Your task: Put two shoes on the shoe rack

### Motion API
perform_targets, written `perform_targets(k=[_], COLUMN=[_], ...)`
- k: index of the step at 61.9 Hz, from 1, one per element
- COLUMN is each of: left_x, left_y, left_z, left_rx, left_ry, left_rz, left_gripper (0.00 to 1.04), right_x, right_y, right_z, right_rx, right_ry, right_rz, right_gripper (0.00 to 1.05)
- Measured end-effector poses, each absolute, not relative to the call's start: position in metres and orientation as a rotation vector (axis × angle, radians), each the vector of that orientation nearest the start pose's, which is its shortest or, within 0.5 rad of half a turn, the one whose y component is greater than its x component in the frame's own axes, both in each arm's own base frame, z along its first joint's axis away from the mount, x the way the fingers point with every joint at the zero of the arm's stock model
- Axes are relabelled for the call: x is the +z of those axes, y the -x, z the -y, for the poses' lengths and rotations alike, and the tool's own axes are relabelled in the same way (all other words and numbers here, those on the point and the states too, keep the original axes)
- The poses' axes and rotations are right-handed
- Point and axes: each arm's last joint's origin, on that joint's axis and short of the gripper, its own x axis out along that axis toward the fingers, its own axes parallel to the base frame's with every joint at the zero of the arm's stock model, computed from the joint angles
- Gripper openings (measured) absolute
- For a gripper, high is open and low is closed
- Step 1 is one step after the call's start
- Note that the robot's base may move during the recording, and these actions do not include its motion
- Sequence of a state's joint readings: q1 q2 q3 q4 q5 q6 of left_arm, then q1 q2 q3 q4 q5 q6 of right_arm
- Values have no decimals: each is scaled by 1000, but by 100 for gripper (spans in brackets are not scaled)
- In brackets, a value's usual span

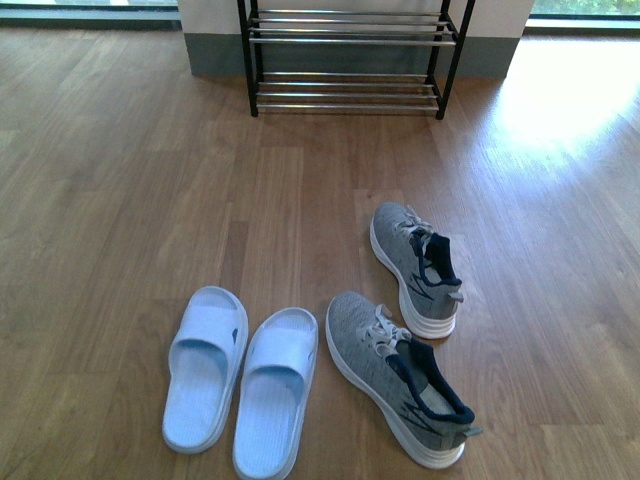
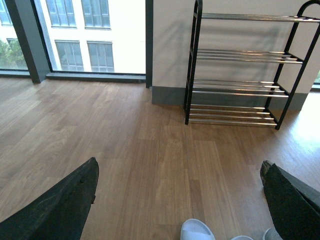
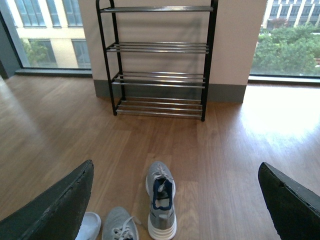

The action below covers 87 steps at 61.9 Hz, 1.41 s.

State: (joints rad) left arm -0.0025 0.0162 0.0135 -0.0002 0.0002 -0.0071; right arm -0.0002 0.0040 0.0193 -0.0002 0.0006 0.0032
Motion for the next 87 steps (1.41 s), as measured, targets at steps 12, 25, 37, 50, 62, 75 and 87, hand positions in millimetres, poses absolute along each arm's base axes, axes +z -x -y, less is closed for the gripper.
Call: perform_targets(k=[12,25,37,50,62,75,87], left_x=[167,167,167,167,167,167,167], left_y=[-98,-98,-98,-98,-98,-98,-98], left_z=[0,0,0,0,0,0,0], left_rx=[-3,-3,-3,-3,-3,-3,-3], left_ry=[7,7,7,7,7,7,7], left_rz=[-3,-3,-3,-3,-3,-3,-3], left_gripper=[95,95,95,95,95,95,95], right_x=[170,170,172,184,134,54,-9], right_y=[-97,-97,-108,-177,-266,-325,-356], right_z=[0,0,0,15,26,29,27], right_rx=[0,0,-29,-29,-45,-42,-37], right_ry=[-3,-3,-75,-98,-81,-26,24], right_rz=[15,14,-105,-161,-425,-663,-798], right_gripper=[95,95,95,95,95,95,95])
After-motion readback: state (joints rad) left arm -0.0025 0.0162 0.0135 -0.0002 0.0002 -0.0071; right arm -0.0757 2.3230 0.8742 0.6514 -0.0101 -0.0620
